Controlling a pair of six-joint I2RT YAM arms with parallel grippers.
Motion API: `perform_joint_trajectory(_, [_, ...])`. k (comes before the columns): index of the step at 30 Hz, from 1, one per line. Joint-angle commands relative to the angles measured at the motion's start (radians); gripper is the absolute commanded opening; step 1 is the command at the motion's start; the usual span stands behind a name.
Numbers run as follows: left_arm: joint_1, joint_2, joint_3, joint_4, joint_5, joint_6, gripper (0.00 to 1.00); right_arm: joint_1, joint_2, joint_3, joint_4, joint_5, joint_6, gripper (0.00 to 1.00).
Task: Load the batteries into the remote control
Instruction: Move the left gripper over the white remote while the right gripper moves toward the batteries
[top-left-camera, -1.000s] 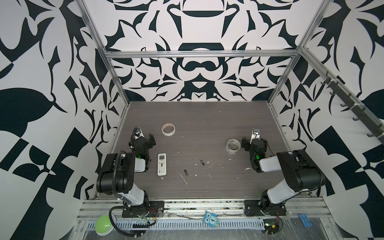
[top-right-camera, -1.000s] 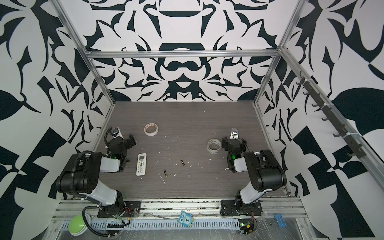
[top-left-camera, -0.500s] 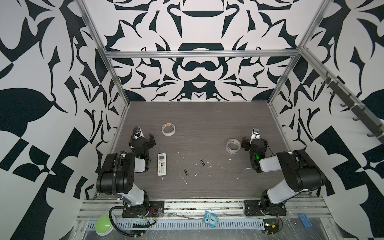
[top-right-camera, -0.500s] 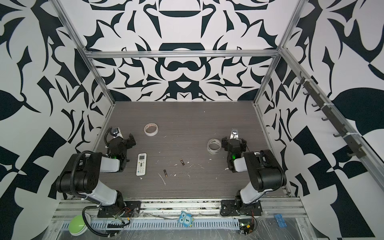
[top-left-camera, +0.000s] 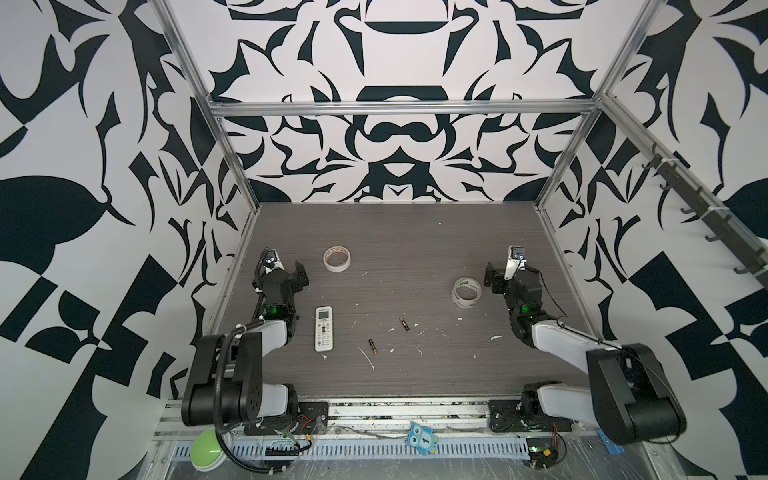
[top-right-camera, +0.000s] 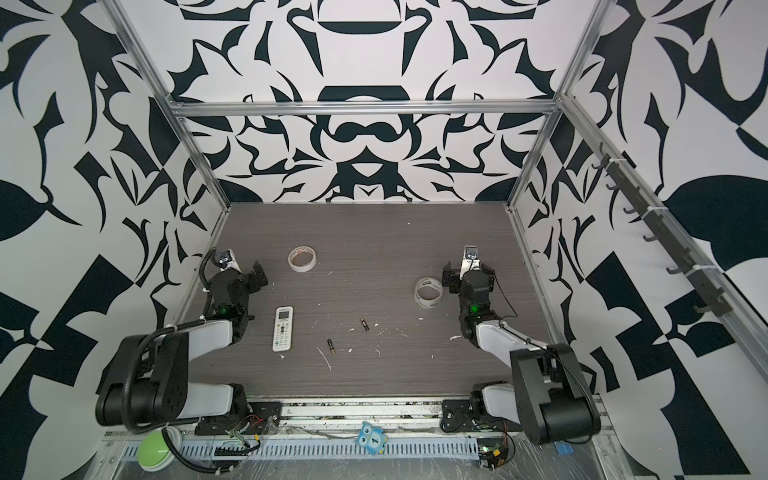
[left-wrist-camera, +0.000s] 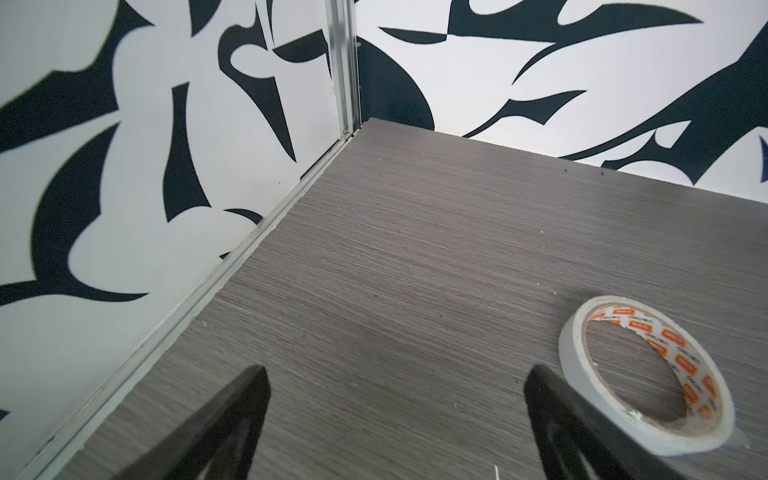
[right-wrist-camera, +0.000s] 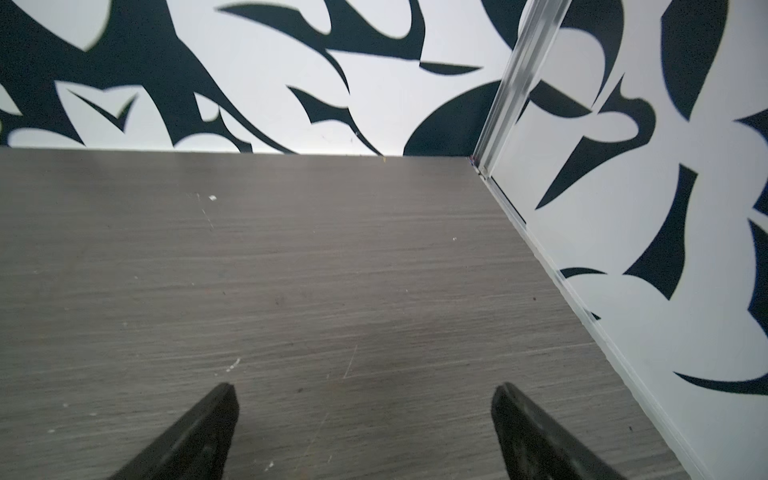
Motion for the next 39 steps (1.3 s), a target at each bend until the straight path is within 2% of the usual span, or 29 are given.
perform_joint_trajectory(1, [-0.015,-0.119,0.062,-0.230,0.020,-0.048,0.99,0.000,-0.094,0.095,-0.244,0.041,0.139,0.99])
perform_joint_trajectory(4, [-0.051,-0.189,0.108,-0.376,0.016,-0.118,0.99,0.003,-0.111,0.199,-0.439,0.009,0.187,0.99])
perform_joint_trajectory(9, [-0.131,-0.230,0.222,-0.679,0.017,-0.256,0.99,0.019,-0.097,0.285,-0.575,-0.228,0.217,0.99])
perform_joint_trajectory(12, [-0.157,-0.255,0.270,-0.829,0.062,-0.364,0.99,0.065,-0.086,0.349,-0.666,-0.310,0.204,0.99])
perform_joint_trajectory(16, [-0.204,-0.287,0.304,-0.971,0.144,-0.436,0.99,0.165,-0.084,0.406,-0.756,-0.355,0.165,0.99])
perform_joint_trajectory(19, [-0.237,-0.311,0.303,-1.034,0.217,-0.480,0.99,0.202,-0.060,0.436,-0.795,-0.447,0.160,0.99])
perform_joint_trajectory(22, [-0.277,-0.330,0.299,-1.108,0.213,-0.524,0.99,0.213,-0.035,0.449,-0.813,-0.540,0.180,0.99])
perform_joint_trajectory(30, [-0.329,-0.383,0.291,-1.284,0.194,-0.565,0.99,0.340,-0.094,0.453,-0.892,-0.482,0.140,0.99])
perform_joint_trajectory(35, [-0.335,-0.385,0.291,-1.372,0.232,-0.562,0.99,0.375,-0.139,0.459,-0.973,-0.471,0.125,1.00])
perform_joint_trajectory(39, [-0.366,-0.388,0.285,-1.404,0.230,-0.574,0.99,0.415,-0.164,0.468,-1.023,-0.451,0.117,0.96])
